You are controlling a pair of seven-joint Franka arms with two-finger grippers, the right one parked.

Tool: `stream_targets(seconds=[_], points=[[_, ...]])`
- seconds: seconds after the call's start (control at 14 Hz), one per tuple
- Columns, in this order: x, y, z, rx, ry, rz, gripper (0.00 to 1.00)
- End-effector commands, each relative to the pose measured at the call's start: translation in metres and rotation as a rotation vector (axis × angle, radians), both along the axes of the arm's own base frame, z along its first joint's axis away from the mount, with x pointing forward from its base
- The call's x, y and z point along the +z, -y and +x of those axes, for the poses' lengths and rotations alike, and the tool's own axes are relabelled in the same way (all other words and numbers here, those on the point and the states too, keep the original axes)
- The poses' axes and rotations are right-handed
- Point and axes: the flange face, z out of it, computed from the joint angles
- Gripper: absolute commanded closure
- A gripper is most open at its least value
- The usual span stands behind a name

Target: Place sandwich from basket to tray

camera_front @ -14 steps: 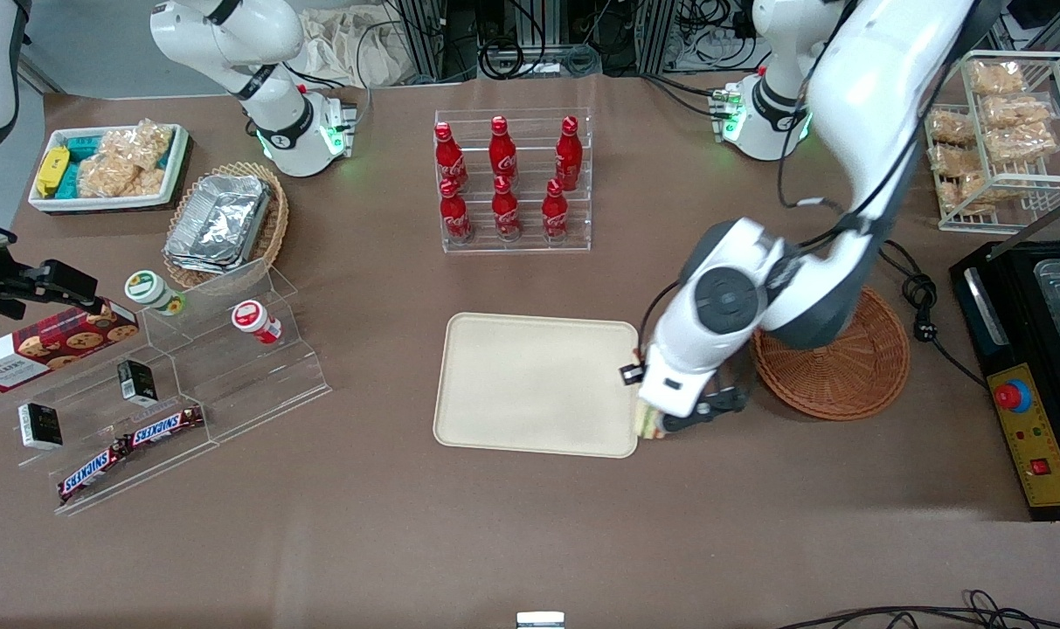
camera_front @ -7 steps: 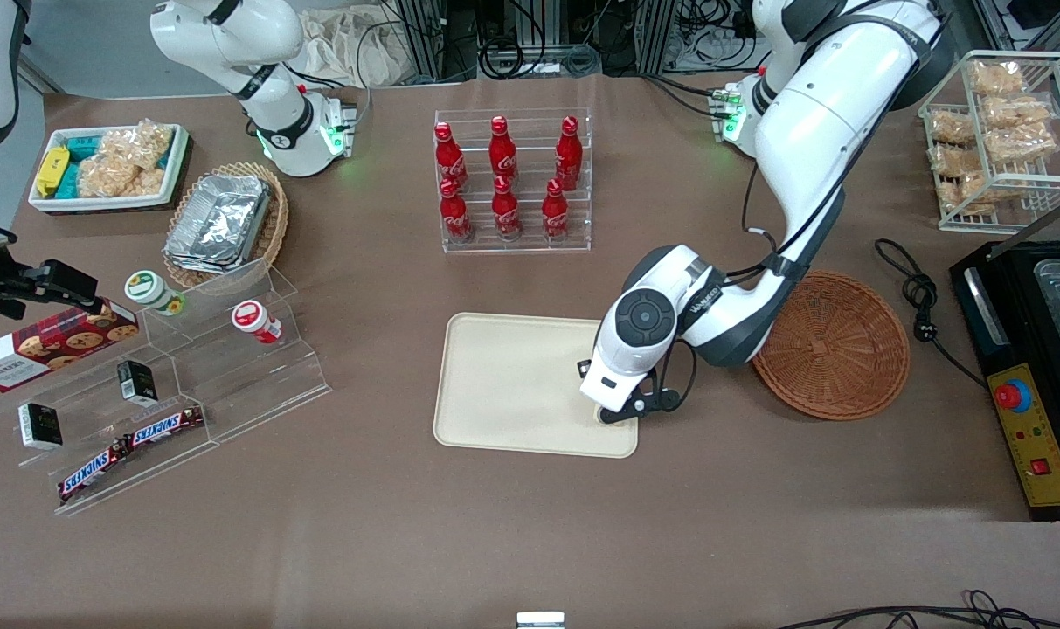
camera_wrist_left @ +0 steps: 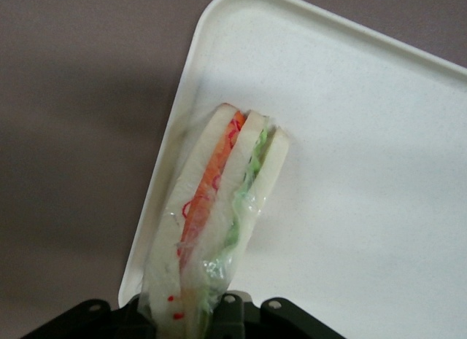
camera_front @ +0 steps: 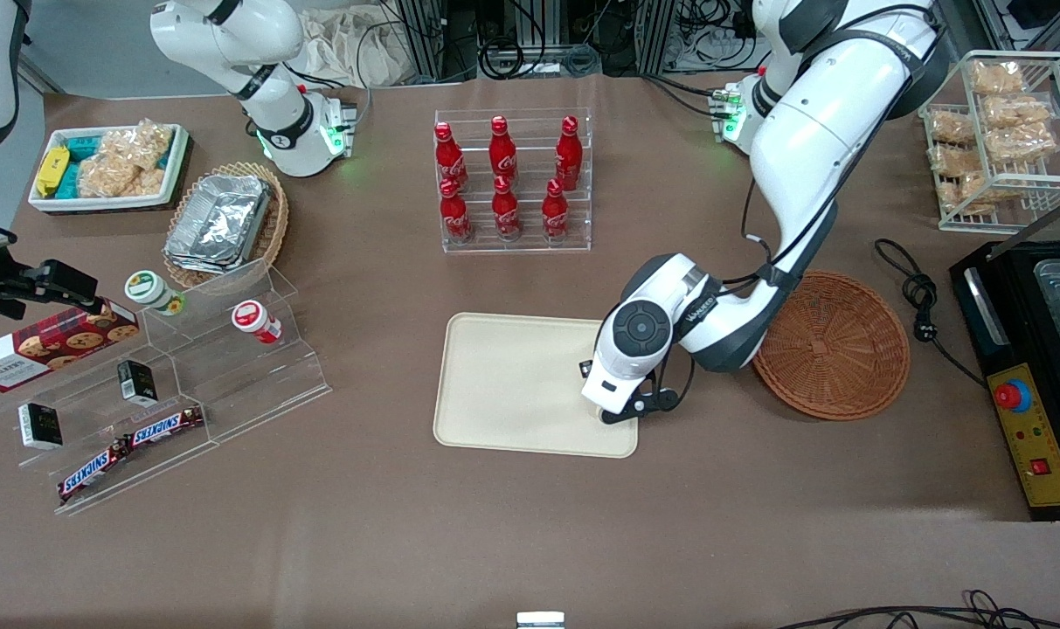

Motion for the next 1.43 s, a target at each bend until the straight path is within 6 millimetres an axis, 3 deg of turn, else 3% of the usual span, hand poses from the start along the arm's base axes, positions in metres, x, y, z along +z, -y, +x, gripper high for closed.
stream_targets(seconds=[0.0, 0.07, 0.21, 0.36, 0.5, 0.64, 0.79, 1.0, 1.21, 1.36], points=[[0.0, 0.003, 0.004, 0.007, 0.012, 0.008, 0.13], [0.002, 0.003, 0.004, 0.001, 0.017, 0.011, 0.01], [0.015, 0.001, 0.007, 0.007, 0.034, 0.015, 0.01], [0.06, -0.008, 0.016, 0.027, 0.085, 0.01, 0.01], [0.102, -0.051, 0.03, 0.081, 0.084, 0.039, 0.01], [0.156, -0.073, 0.03, 0.141, 0.091, 0.001, 0.01], [0.19, -0.101, 0.024, 0.162, 0.128, 0.018, 0.01], [0.21, -0.152, 0.009, 0.142, 0.158, 0.083, 0.01], [0.24, -0.236, -0.01, 0.096, 0.128, 0.039, 0.01], [0.26, -0.279, -0.029, 0.057, 0.119, 0.036, 0.01]])
